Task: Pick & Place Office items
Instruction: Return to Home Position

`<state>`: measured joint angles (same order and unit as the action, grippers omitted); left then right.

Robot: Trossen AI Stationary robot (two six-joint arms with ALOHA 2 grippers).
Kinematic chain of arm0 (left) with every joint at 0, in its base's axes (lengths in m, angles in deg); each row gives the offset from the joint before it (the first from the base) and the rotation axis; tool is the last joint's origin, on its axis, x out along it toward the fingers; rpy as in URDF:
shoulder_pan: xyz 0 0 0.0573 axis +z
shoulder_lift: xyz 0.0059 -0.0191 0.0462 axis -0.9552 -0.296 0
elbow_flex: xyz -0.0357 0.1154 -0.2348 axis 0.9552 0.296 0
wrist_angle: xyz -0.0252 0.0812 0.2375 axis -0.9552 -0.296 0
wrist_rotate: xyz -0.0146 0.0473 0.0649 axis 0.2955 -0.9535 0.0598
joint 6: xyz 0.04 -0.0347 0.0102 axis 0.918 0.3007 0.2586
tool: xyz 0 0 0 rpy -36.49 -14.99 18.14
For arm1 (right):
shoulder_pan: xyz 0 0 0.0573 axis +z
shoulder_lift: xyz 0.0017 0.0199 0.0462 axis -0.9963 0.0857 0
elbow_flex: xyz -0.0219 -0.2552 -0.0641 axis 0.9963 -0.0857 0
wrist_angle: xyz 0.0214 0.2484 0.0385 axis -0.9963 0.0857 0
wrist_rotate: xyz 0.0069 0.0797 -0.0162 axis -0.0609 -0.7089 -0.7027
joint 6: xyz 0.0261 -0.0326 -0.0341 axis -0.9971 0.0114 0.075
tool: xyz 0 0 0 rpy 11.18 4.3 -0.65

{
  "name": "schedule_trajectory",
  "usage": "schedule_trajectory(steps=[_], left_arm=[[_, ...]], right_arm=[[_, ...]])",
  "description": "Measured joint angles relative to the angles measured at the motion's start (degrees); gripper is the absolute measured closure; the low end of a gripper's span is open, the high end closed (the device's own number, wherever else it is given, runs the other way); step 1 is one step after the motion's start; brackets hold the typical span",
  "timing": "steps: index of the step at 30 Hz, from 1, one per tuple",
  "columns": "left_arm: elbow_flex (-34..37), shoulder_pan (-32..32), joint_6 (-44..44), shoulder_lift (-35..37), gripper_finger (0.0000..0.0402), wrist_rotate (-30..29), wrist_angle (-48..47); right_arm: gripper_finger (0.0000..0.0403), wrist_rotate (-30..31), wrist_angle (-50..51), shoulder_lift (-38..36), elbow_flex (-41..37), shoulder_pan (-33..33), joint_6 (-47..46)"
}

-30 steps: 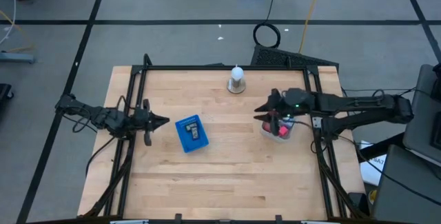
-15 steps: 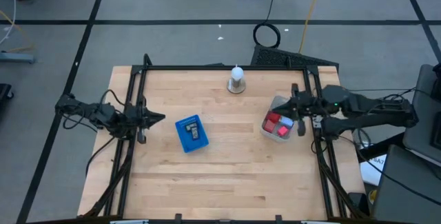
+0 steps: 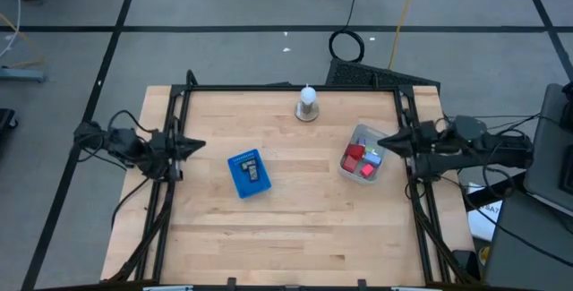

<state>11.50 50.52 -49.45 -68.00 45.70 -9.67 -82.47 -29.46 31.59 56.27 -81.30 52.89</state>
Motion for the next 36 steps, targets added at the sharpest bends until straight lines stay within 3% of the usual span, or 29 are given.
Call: schedule_trajectory(steps=[7, 14, 18, 26, 32, 36], left_arm=[[1.3, -0.7, 2.3, 4.8, 0.0399, -1.2, -1.4], [2.1, -0.7, 1.7, 4.9, 0.0399, 1.5, -2.4], [5.4, -0.7, 2.3, 4.9, 0.04, 2.3, 0.2], [15.9, -0.4, 7.4, 4.9, 0.04, 2.1, 15.5], [15.7, 5.1, 7.7, 4.9, 0.04, 2.2, 15.2], [14.1, 11.2, 7.6, 4.9, 0.04, 6.6, 13.6]], right_arm=[[0.0402, 0.0, -2.2, -10.4, -8.3, 0.2, 0.8], [0.0402, 1.4, -2.6, -17.1, -14.9, 0.2, 1.5], [0.0402, 1.4, -6.7, -17.2, -19.1, 0.2, 3.3], [0.0402, 1.4, -22.2, -17.1, -30.0, 0.2, 6.1], [0.0402, 1.6, -25.0, -17.2, -32.9, -1.2, 7.8], [0.0402, 1.5, -24.8, -16.9, -32.5, -3.2, 7.7]])
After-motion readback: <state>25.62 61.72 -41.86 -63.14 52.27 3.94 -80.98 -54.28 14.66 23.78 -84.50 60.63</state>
